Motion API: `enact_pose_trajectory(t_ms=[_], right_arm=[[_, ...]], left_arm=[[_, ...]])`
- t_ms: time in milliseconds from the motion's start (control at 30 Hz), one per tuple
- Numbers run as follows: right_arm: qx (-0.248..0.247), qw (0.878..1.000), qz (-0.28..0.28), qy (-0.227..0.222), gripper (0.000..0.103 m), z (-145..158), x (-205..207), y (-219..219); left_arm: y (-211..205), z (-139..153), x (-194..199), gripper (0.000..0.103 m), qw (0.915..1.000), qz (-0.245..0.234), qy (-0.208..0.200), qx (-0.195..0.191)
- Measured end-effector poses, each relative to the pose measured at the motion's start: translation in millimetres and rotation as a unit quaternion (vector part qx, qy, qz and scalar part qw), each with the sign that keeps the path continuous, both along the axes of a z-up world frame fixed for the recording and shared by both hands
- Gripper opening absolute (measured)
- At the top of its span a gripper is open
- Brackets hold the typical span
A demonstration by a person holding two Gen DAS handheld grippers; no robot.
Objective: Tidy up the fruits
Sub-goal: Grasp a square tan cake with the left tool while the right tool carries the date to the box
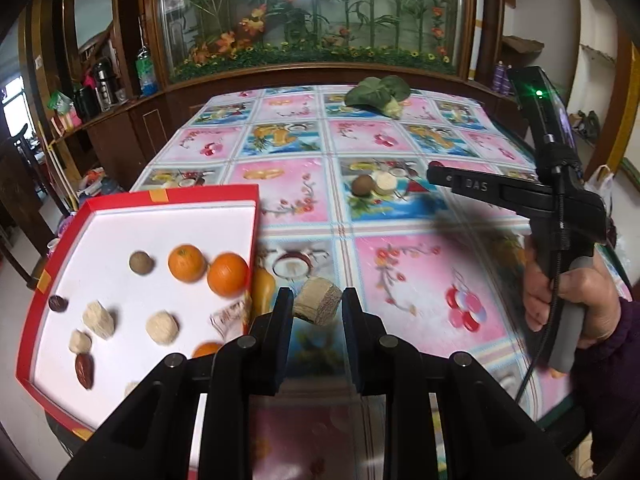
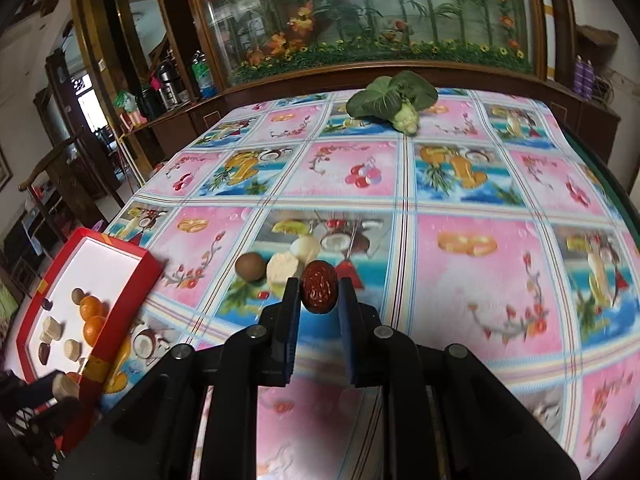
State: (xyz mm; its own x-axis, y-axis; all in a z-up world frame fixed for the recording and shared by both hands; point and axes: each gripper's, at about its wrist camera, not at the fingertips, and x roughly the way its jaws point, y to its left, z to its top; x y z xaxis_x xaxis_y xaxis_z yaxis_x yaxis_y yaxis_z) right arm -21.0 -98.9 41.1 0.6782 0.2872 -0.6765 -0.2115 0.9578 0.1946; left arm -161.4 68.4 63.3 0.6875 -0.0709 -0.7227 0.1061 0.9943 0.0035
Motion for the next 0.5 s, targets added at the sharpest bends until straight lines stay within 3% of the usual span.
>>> enact_pose_trajectory(t_ms=[333,500], right_arm=[[0.008,1.0,-0.022,-0.005,0.021,1,-26,11],[0.026,1.0,0.015,-0.009,0.021,6,-34,32]], left_arm=[[3,-3,-45,0.024,0.9995,-0.023,0.0,-0.023],[21,6,-46,0.024,0.9995,-0.004,-0.012,-0.029]])
